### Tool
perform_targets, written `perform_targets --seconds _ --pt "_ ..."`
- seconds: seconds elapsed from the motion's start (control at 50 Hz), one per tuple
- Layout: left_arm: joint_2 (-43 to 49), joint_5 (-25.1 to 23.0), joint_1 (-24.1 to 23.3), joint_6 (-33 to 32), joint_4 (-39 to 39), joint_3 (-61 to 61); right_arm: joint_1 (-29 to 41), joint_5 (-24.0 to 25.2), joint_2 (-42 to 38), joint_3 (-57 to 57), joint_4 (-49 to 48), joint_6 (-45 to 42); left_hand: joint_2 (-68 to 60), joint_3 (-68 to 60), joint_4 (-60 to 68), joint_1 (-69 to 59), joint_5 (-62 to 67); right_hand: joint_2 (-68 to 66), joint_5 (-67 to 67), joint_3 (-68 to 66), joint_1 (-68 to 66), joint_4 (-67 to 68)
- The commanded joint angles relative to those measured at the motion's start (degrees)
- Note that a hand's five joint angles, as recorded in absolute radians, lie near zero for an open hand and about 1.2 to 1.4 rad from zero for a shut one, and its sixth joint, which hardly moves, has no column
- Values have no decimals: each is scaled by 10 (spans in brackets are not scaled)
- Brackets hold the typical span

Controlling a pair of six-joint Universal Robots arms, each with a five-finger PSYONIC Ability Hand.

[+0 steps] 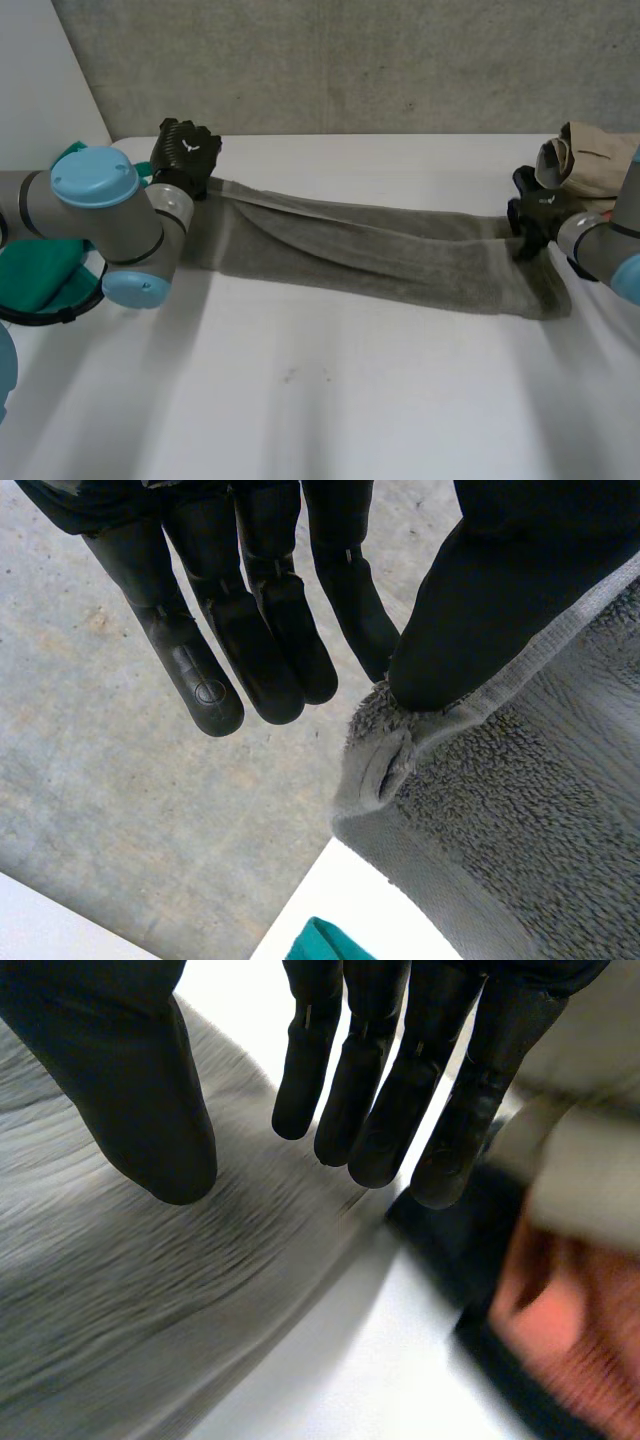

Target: Fold the laundry.

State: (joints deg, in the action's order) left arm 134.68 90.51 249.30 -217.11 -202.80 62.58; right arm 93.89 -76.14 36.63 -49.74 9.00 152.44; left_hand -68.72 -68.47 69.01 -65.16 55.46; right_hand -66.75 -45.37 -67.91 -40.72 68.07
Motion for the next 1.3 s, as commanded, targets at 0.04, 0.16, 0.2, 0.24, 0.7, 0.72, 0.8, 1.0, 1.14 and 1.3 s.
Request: perform_targets --seconds 0.04,0.16,0.2,0.24,0.7,0.72,0.8,1.0,1.14,1.3 --pt "33 0 1 0 -17 -45 10 -17 -1 9 -123 20 -113 -115 110 -148 145 -132 -246 -121 -393 119" --pt "95 3 1 -2 -29 -117 15 -45 -30 43 -155 17 -113 -115 110 -148 145 -132 -246 -121 -393 119" --pt "109 4 1 -2 -29 -134 16 -46 -47 55 -152 17 -113 -115 110 -148 145 -132 -246 -121 -393 119" --pt "120 4 1 -2 -29 -146 18 -48 -53 55 -145 18 -113 -115 110 -148 145 -132 -246 -121 -393 119" --pt "23 1 -7 0 -30 -28 13 35 -8 27 66 55 -113 -115 110 -148 145 185 71 196 -75 -198" --pt "23 2 -8 0 -30 -28 12 35 -10 26 67 55 -113 -115 110 -148 145 183 69 195 -77 -196" --pt "25 1 -9 0 -30 -27 12 34 -24 27 66 55 -113 -115 110 -148 145 176 63 188 -84 -190" --pt "26 1 -8 0 -31 -29 9 37 -45 39 56 53 -113 -115 110 -148 145 168 54 180 -92 -181" --pt "25 0 -7 0 -31 -29 9 40 -50 42 55 52 -113 -115 110 -148 145 -43 -157 -32 -304 30" --pt "23 1 -7 0 -30 -29 12 38 -36 41 39 52 -113 -115 110 -148 145 -132 -246 -121 -393 119"
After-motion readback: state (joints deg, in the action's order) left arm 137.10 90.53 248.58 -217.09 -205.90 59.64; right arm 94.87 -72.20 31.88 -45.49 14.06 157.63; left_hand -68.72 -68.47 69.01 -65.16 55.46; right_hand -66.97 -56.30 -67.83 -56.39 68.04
